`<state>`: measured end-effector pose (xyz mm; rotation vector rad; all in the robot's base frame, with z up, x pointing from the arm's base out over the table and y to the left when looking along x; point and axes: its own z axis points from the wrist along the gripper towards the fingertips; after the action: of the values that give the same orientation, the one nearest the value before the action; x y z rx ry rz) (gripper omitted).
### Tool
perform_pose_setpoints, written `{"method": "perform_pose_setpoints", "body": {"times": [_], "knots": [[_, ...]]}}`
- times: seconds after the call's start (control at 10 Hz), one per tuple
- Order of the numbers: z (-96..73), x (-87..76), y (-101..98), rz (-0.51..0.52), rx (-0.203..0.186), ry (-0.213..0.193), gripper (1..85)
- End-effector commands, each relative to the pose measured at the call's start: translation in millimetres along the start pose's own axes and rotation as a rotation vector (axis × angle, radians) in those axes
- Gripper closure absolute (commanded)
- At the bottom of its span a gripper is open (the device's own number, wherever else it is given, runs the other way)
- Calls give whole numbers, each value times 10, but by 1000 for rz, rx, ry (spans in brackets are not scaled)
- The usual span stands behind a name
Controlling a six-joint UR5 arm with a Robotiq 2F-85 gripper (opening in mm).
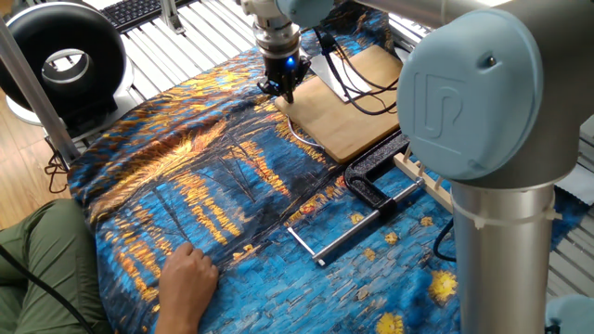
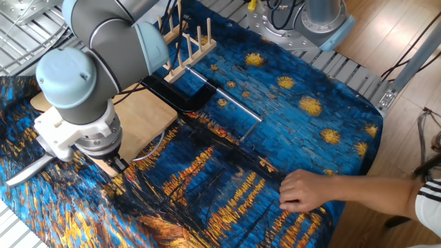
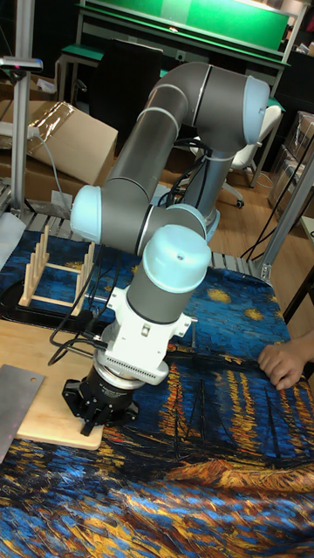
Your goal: Put the knife on the knife rack
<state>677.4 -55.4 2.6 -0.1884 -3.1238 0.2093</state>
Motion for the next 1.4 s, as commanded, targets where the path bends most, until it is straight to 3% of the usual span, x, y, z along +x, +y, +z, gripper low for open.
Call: {"method": "perform_pose_setpoints", "body": {"times": [0.0,0.1,0.2,0.3,0.4,0.6,0.8,0.9,1.0,1.3], "knots": [[-9,-51,92,-21,-41,-18,693],[-16,21,216,-51,-89,7,580],[-22,44,269,-61,-110,15,493],[-30,9,337,-109,-136,-2,410],[-17,55,216,-128,-90,17,400],[-25,8,297,-126,-121,-3,363],[-17,-1,223,-133,-91,-5,320],[-18,-8,232,-122,-95,-7,310],[-29,-41,327,-106,-131,-21,273],[-20,-70,243,-131,-98,-32,273]]}}
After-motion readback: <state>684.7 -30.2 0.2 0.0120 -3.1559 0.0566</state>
